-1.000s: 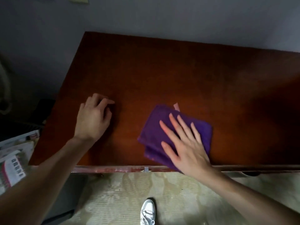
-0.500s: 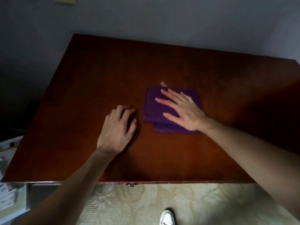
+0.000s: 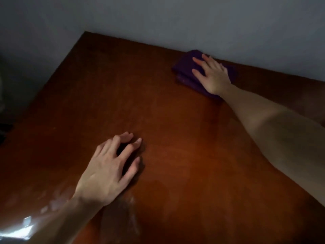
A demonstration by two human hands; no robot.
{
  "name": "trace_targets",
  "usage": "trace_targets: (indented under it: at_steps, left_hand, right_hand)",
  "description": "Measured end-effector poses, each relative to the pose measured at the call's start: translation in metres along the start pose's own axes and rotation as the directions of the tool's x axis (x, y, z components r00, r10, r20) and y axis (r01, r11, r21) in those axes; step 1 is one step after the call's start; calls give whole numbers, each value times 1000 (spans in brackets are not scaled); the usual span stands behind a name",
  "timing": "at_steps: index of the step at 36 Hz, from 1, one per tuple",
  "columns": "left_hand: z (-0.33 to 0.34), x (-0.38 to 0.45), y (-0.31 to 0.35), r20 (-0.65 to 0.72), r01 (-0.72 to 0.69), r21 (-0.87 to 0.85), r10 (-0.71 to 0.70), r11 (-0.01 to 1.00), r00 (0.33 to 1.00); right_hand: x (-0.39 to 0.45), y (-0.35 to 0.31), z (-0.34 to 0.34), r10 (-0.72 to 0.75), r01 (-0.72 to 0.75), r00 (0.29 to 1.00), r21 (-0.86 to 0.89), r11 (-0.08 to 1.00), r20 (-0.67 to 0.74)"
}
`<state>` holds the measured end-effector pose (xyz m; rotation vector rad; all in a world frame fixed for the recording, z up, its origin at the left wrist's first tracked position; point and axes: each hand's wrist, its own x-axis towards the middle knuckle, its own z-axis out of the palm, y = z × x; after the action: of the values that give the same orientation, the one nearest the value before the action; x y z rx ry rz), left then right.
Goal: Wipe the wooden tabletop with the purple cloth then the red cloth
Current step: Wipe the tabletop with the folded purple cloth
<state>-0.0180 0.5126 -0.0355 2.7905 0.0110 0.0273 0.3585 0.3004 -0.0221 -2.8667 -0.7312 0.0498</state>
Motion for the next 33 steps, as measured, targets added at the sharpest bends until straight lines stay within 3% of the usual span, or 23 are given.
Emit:
trace_targets:
  at_steps: [7,13,19,26,29,33]
  left_hand:
    - [1,-1,0,-20,5,22,-4,1000,1000]
    - [-1,-3,5,-52,8,38,-6,999,999]
    - [0,-2,7,-73,22,70,-17,997,997]
    - [2,-9,25,-132,13,240,20,971,991]
    - [6,-15,49,-184,19,228,24,974,983]
    - [17,-18,91,-171,-84,182,115,980,979]
  right_hand:
    - [-3,-7,0,109,-110,993,29,994,35]
    - [-62,-15,7,164,-165,986,24,986,18]
    - [-178,-25,14,95,-95,995,0,995,-10]
    - [-351,-43,20,-11,10,999,-18,1000,-51]
    - [-403,-34,19,-111,111,994,-42,993,-7]
    - [-416,-7,4,-293,295,952,-10,956,90]
